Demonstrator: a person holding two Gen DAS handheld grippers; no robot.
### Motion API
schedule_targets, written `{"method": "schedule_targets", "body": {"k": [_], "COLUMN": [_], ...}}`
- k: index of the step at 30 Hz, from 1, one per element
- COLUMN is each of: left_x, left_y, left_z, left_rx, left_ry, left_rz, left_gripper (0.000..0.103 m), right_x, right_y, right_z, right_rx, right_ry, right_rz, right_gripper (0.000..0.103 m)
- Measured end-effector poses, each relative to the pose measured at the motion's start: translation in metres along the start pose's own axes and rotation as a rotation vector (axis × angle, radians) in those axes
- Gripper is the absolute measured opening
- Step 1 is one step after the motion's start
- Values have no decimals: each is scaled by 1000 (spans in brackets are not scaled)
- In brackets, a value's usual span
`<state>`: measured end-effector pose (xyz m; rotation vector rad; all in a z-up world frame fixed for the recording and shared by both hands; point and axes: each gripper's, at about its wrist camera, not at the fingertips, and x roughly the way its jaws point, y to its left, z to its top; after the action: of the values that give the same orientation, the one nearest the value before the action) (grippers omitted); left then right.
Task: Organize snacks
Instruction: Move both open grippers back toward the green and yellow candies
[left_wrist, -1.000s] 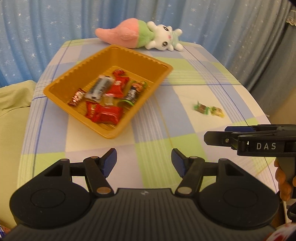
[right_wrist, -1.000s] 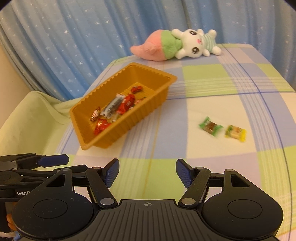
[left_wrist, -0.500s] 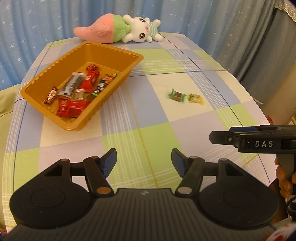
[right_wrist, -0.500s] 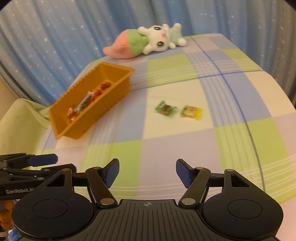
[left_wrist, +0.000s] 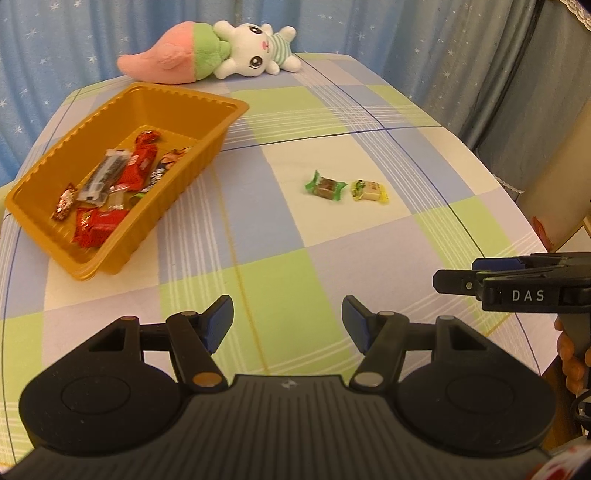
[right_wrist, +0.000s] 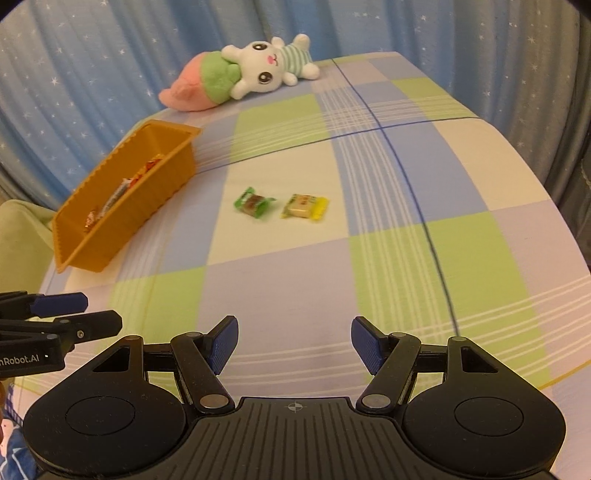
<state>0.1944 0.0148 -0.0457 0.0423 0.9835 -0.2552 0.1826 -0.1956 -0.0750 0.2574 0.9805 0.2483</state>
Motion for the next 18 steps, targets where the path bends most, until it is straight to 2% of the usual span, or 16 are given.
{"method": "schedule_targets", "body": {"k": [9, 18], "left_x": [30, 64], "left_y": [-20, -33], "left_z": [21, 41], "left_rx": [44, 72], "left_ry": [9, 24], "left_rz": [-17, -21], "left_gripper": [62, 62], "right_x": [14, 40], "right_y": [-19, -22], "right_z": [10, 29], "right_rx": [-18, -108], "right_ry": [9, -7], "right_rz": [-34, -70], "right_gripper": [68, 68]}}
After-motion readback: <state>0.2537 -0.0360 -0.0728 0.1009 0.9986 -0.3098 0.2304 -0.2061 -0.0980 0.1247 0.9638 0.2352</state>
